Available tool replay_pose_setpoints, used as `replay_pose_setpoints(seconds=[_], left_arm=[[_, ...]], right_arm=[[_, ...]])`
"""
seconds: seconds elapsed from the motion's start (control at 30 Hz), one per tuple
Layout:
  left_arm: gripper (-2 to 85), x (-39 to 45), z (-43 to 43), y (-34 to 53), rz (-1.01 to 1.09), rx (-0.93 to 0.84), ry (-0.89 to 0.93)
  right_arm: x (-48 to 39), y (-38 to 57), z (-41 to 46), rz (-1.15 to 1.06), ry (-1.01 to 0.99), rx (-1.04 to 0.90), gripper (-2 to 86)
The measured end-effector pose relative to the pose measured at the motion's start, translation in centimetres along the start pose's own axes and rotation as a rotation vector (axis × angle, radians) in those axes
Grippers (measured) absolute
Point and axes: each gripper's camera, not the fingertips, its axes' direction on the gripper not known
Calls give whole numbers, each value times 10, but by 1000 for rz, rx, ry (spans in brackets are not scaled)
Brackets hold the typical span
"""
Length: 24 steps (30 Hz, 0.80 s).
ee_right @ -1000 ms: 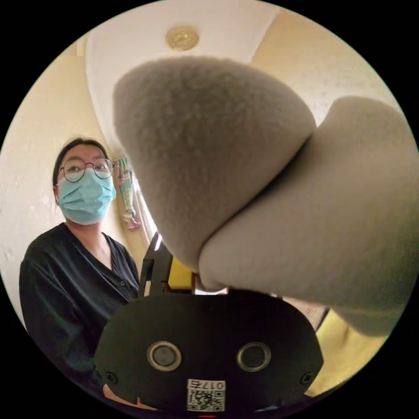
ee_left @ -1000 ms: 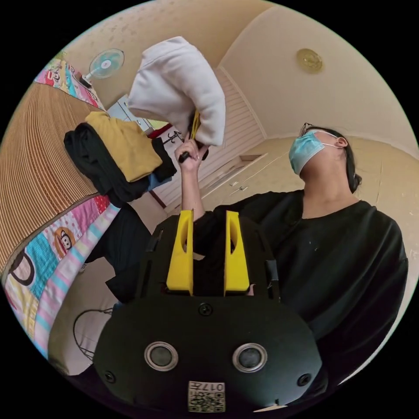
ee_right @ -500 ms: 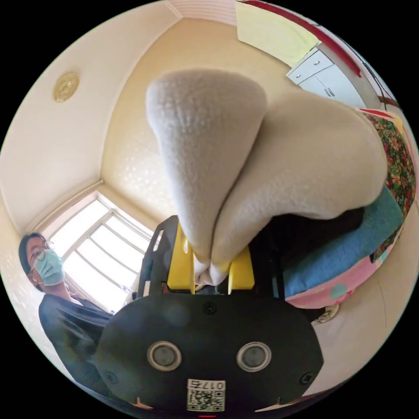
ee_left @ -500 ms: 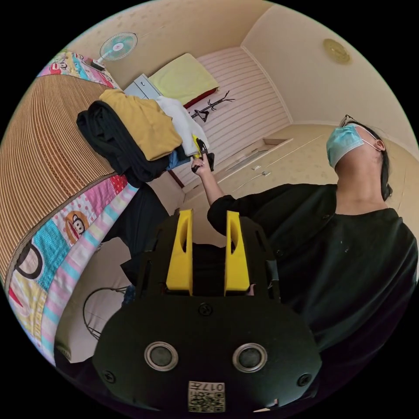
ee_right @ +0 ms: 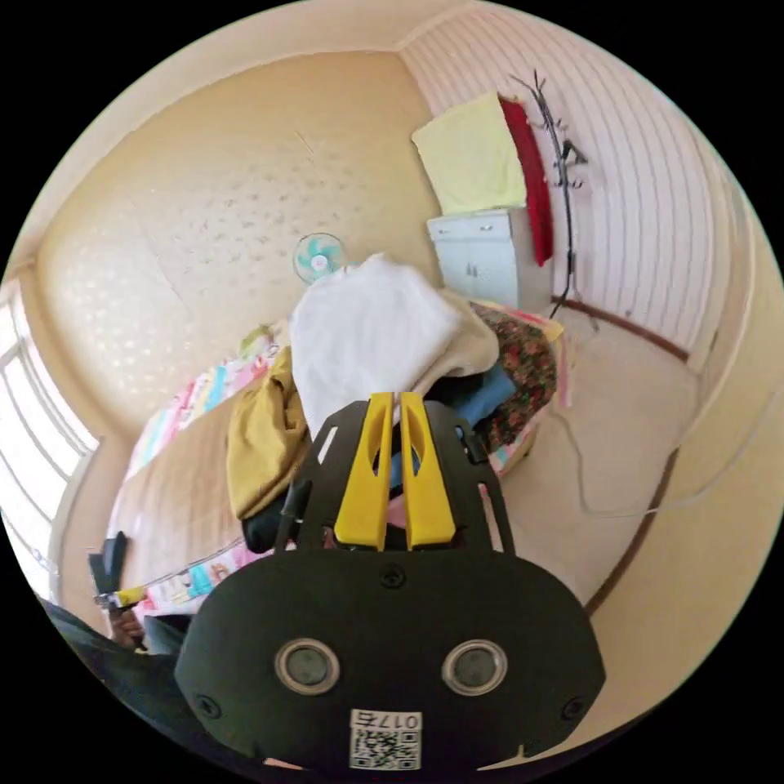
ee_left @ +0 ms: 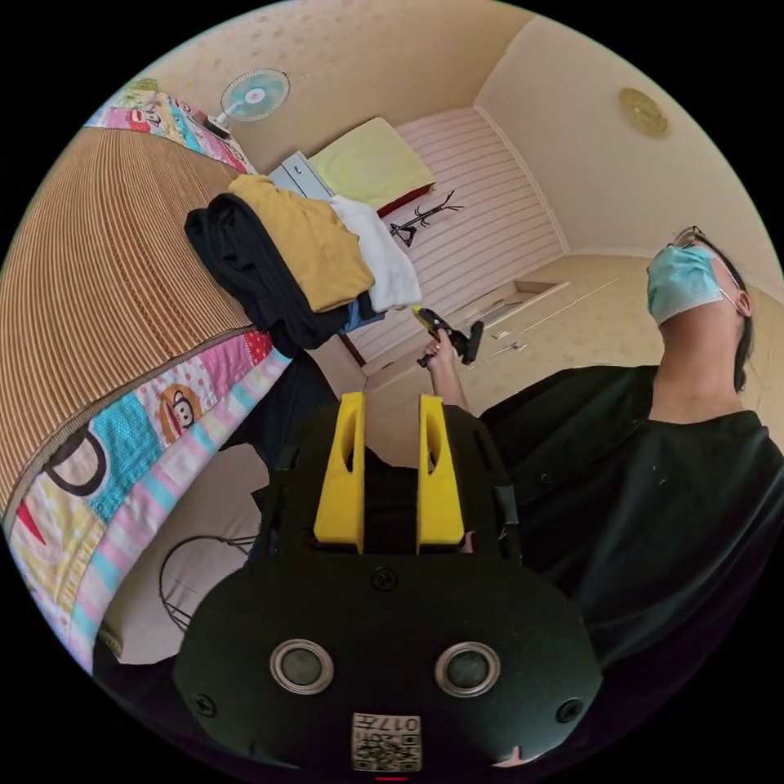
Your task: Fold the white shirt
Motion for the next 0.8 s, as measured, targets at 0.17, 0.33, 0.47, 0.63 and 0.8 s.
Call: replay_pose_setpoints(seconds=[0.17,0.33,0.47,0.63,0.8], left_arm=[[50,17,-21,-16,13,43,-337],[-5,-24,-62,-7,-287,105,-614],[-7,-56,-144,39,-512,231,-789],[20,-18,-307,111,-610,603,-1058],[119,2,-493,223,-746,989,-1045]], right_arm=[[-150,38,-13,-246,97,256,9],[-302,94,97,-469,-388,-80,5],[-461,211,174,-664,-957,-532,4],[-558,300,182,-784,-1150,-657,4],[-584,324,211,-803,-941,-655,4]])
